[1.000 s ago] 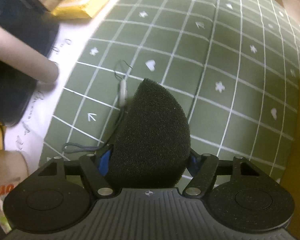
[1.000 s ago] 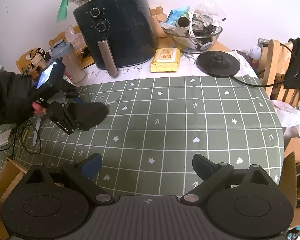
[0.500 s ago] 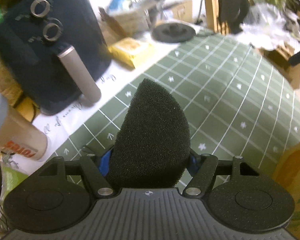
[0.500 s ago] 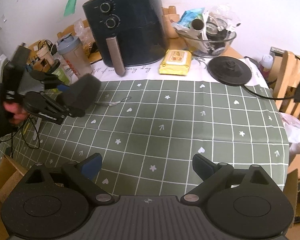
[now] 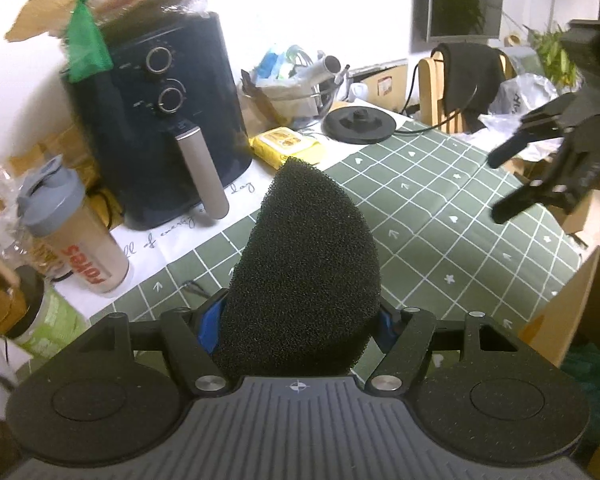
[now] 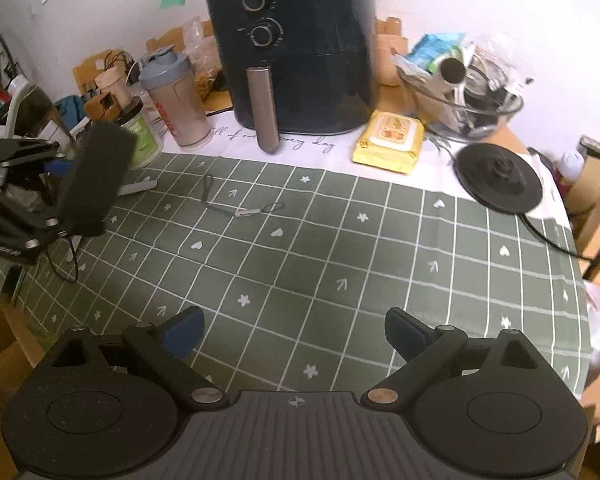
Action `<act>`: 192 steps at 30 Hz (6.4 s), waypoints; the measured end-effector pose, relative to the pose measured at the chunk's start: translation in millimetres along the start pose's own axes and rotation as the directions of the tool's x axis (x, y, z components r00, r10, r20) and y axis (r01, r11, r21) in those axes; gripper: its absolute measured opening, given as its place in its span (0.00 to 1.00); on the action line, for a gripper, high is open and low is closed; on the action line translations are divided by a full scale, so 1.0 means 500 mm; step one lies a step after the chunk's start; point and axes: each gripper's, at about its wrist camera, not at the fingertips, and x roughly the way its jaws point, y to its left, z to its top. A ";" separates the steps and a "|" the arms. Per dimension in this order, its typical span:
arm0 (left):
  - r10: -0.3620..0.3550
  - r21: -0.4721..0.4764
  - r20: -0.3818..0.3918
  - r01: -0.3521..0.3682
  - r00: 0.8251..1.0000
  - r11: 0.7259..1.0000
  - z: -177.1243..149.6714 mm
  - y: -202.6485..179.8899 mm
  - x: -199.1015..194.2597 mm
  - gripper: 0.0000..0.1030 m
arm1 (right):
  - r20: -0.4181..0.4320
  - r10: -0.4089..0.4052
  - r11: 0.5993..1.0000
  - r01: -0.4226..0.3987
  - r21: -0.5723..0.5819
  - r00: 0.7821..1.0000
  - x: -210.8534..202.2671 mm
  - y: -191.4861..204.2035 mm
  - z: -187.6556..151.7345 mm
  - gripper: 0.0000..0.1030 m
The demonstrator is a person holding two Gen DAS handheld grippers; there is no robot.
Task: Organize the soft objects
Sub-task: 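Grasp the grey cable by its white plug with the right gripper while the left holds the mask, then carry the eye mask and grey cable over the box with both grippers, then drop the eye mask into the box with the left gripper while the right drops the cable in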
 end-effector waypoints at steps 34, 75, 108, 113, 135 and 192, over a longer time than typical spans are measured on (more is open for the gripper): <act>0.113 -0.414 0.001 -0.102 0.994 0.905 -0.164 0.041 -0.215 0.67 | -0.077 0.019 0.859 -0.056 -0.509 0.997 0.339 0.149 0.136 0.64; 0.106 -0.487 -0.028 -0.106 0.994 0.867 -0.216 0.043 -0.253 0.67 | -0.404 0.006 0.794 -0.250 -0.554 0.915 0.455 0.205 0.158 0.10; 0.058 -0.387 -0.021 -0.062 0.998 0.920 -0.116 -0.038 -0.270 0.67 | -0.054 0.075 0.909 -0.090 -0.406 0.996 0.064 0.167 0.091 0.10; 0.009 -0.365 -0.040 -0.023 0.999 0.931 -0.099 -0.074 -0.260 0.67 | 0.002 0.083 0.923 -0.076 -0.377 0.997 -0.009 0.166 0.056 0.10; -0.239 -0.490 -0.089 0.167 0.967 0.856 -0.092 -0.167 -0.199 0.93 | 0.104 0.112 0.956 -0.079 -0.282 0.988 -0.210 0.163 -0.093 0.10; 0.071 -0.577 -0.109 -0.122 0.991 0.808 -0.160 -0.185 -0.326 0.94 | 0.096 0.028 0.990 -0.015 -0.139 0.995 -0.282 0.299 -0.235 1.00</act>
